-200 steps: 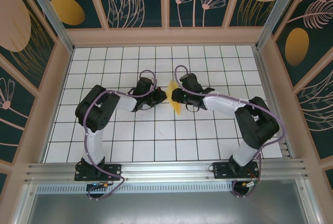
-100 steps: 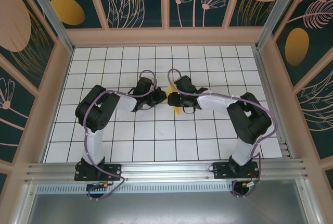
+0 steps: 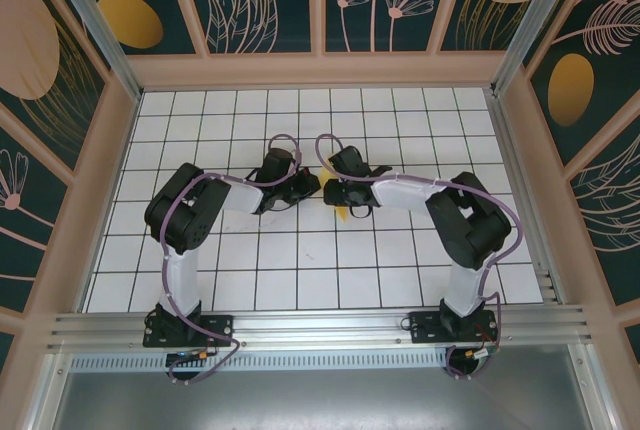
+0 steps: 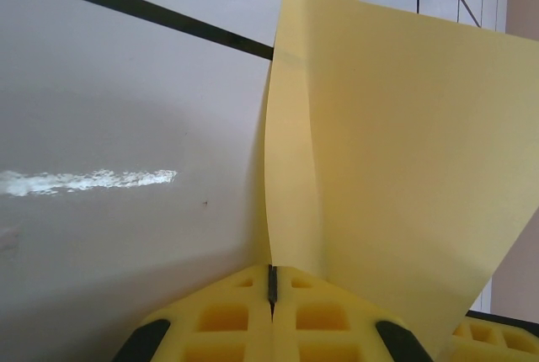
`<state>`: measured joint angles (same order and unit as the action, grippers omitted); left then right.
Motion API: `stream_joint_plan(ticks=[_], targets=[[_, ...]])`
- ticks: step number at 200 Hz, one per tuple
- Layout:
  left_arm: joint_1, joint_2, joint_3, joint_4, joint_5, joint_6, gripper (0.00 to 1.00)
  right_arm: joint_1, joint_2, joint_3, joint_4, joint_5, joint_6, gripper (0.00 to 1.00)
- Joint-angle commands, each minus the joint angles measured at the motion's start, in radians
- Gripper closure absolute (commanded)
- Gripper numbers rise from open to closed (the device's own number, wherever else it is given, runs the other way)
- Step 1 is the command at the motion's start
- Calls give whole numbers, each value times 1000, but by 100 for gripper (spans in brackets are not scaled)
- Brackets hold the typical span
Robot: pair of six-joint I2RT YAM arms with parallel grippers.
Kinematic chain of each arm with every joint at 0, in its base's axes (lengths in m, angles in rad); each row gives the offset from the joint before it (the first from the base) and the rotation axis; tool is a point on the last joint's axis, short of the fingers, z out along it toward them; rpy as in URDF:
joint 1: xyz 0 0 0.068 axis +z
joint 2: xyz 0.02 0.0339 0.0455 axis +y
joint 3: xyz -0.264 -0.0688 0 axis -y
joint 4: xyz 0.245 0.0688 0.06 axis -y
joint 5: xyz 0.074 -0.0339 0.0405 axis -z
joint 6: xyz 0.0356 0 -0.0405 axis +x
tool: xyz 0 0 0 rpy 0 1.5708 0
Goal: Fold a paper plane with a square sheet of paper (pick it up from the middle)
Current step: Move the paper plane to the top-center of the table.
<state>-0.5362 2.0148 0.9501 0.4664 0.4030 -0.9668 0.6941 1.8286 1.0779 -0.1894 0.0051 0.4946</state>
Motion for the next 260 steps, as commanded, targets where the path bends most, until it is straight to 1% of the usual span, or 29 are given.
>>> stream_joint_plan(ticks=[1,46,61,73,89,110,121,143,159,195,260], targets=[[5,-22,14,-67,-15,35,100,8,9,37,-31,60,11,69],[7,-43,15,-88,-31,40,100,8,40,69,-74,103,41,87],[10,-66,14,-98,-40,37,92,8,47,81,-87,116,50,92],[17,-94,14,-113,-52,40,83,8,49,88,-93,127,53,96],[33,-138,9,-135,-71,48,73,8,48,100,-95,140,56,99],[65,-205,-1,-187,-111,66,61,7,53,145,-111,170,56,100],[83,-241,-11,-224,-147,81,52,7,64,179,-125,194,57,100],[116,-309,-32,-296,-242,115,37,-4,98,249,-141,223,59,100],[128,-355,-42,-349,-301,145,30,-15,134,297,-148,226,55,100],[137,-406,-73,-402,-382,167,20,-43,225,407,-182,261,65,99],[139,-426,-94,-419,-409,173,14,-67,337,522,-214,274,59,90]])
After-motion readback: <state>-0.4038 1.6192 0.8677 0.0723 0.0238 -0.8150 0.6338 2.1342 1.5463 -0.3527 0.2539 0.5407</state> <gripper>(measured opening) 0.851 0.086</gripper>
